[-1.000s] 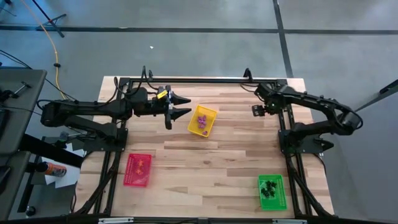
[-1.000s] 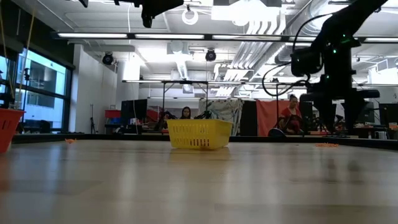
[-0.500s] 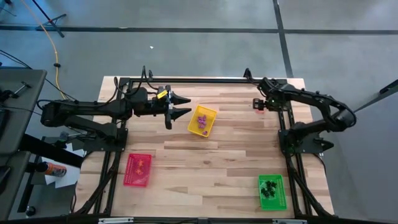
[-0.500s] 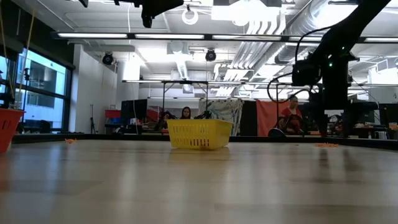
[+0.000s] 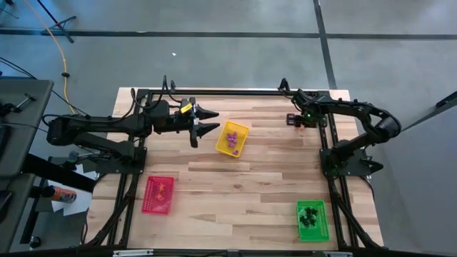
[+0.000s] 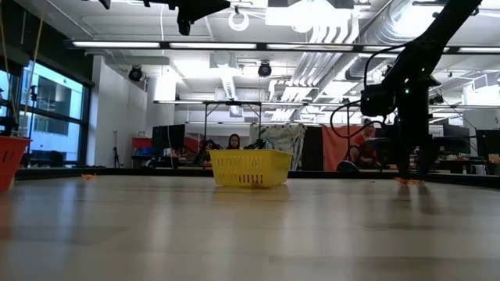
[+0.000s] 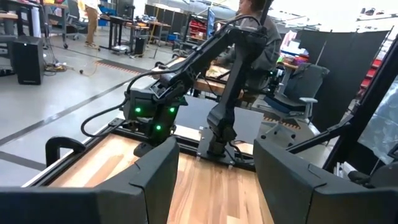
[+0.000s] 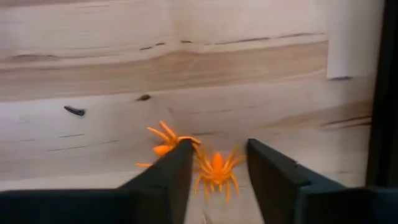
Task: Sort Halloween decoration
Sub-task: Put the right orange spider toy into the red bin
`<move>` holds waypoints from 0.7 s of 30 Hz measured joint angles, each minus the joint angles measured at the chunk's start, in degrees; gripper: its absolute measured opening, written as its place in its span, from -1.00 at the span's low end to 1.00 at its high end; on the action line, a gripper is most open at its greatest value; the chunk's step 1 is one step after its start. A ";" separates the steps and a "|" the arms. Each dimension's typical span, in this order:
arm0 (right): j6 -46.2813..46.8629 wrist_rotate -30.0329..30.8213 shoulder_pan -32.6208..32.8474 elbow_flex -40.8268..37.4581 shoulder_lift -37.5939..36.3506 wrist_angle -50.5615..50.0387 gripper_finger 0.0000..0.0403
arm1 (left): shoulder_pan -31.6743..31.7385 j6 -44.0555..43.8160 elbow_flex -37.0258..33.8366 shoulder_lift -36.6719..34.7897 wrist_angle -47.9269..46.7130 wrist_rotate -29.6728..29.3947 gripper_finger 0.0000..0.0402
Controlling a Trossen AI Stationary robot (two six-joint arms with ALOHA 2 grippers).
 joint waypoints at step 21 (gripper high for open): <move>-9.89 -2.82 0.04 -0.37 -14.59 -2.43 -0.99 | 3.31 -0.06 -0.02 0.00 -0.02 0.46 -0.02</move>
